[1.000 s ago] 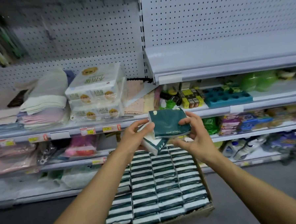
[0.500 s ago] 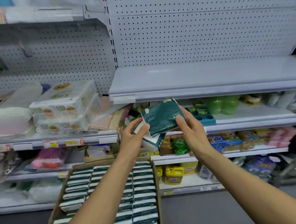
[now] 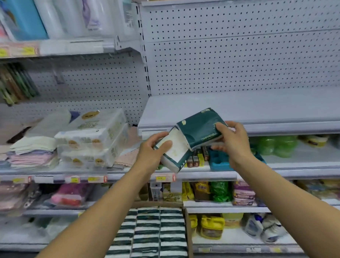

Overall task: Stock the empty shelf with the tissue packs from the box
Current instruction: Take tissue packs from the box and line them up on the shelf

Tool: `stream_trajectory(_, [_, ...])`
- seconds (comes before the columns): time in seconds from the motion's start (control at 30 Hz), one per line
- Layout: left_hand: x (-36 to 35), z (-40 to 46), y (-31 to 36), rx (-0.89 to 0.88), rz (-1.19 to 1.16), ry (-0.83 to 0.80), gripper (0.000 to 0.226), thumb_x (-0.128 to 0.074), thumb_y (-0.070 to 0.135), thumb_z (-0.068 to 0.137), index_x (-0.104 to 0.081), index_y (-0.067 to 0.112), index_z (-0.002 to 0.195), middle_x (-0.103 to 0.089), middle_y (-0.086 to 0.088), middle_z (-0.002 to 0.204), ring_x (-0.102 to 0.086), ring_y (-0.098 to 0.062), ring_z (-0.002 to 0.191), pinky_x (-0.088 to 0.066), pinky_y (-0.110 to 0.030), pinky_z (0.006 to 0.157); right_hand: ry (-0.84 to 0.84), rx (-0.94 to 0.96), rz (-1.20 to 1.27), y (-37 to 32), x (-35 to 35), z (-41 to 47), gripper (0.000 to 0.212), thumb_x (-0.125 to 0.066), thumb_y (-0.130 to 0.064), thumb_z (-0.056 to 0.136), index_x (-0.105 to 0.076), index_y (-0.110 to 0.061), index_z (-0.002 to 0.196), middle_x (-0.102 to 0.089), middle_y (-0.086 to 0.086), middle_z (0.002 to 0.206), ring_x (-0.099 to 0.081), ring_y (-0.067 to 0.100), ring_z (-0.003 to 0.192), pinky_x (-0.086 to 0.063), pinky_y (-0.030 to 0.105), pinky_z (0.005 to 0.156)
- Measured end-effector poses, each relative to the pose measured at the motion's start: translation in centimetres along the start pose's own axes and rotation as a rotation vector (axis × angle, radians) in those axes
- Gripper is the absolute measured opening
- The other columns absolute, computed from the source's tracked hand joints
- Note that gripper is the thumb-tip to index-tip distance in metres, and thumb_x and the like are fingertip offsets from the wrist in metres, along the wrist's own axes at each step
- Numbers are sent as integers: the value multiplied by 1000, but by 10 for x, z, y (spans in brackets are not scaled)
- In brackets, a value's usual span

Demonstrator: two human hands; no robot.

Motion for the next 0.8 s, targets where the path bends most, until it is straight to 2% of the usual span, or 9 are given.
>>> stream_trajectory(0.1, [16, 19, 0, 1, -60, 40, 24, -64, 19, 95, -65, 30, 115, -60, 4, 122, -64, -21, 103, -55, -32, 72, 33, 50, -84, -13, -13, 26, 33, -62, -23, 92, -45, -15, 118, -63, 6, 98, -64, 17, 79, -54, 32, 60])
stream_trajectory(0.2, [34, 39, 2, -9, -73, 57, 23, -65, 18, 94, -65, 32, 112, -59, 6, 125, -64, -22, 104, -58, -38, 80, 40, 154, -201, -33, -30, 57, 39, -68, -22, 87, -44, -14, 117, -59, 9, 106, -58, 15, 83, -51, 32, 66])
stream_trajectory(0.23, [40, 47, 2, -9, -70, 63, 23, -64, 18, 94, -65, 32, 112, -59, 6, 124, -64, -21, 102, -59, -38, 78, 41, 189, -242, -39, -36, 67, 41, -70, -22, 84, -43, -15, 115, -58, 11, 108, -58, 17, 86, -50, 33, 68])
stream_trajectory(0.3, [52, 65, 6, -12, -62, 77, 23, -63, 17, 95, -64, 30, 114, -60, 7, 120, -65, -19, 92, -58, -30, 62, 47, 264, -334, -52, -49, 88, 46, -74, -24, 81, -43, -16, 114, -58, 12, 110, -58, 22, 92, -51, 37, 74])
stream_trajectory(0.37, [63, 83, 9, -18, -48, 92, 22, -62, 16, 96, -63, 31, 112, -61, 9, 113, -65, -17, 86, -55, -28, 59, 32, 349, -451, -64, -62, 105, 48, -75, -25, 81, -44, -16, 116, -56, 8, 110, -57, 23, 94, -51, 36, 76])
stream_trajectory(0.47, [73, 105, 14, -21, -56, 105, 21, -62, 16, 95, -64, 34, 106, -63, 12, 108, -64, -18, 86, -55, -37, 70, -44, 461, -692, -75, -85, 125, 49, -74, -26, 82, -45, -16, 120, -54, 2, 108, -55, 21, 94, -47, 32, 74])
stream_trajectory(0.6, [76, 133, 15, 12, -80, 103, 22, -63, 14, 95, -65, 35, 102, -66, 6, 104, -66, -19, 84, -57, -41, 75, -186, 542, -1027, -69, -119, 154, 48, -71, -27, 84, -47, -18, 125, -60, 5, 116, -57, 26, 99, -51, 40, 83])
stream_trajectory(0.73, [77, 158, 12, 16, -122, 127, 22, -63, 13, 95, -65, 33, 104, -68, 3, 105, -66, -18, 86, -56, -34, 71, -344, 497, -1180, -46, -134, 184, 58, -74, -34, 81, -47, -25, 131, -60, 1, 125, -58, 26, 103, -47, 39, 89])
stream_trajectory(0.8, [77, 168, 8, 10, -113, 141, 22, -63, 14, 95, -65, 34, 104, -67, 5, 107, -65, -17, 89, -57, -35, 72, -421, 446, -1218, -36, -130, 198, 57, -75, -30, 80, -49, -27, 131, -60, -2, 124, -58, 24, 103, -47, 40, 92])
Point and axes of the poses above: each hand's wrist, its own z-axis towards the middle knuckle, its own x-axis out of the back of the hand, y = z × x, the point moved 3 cm from there along z, towards the middle knuckle
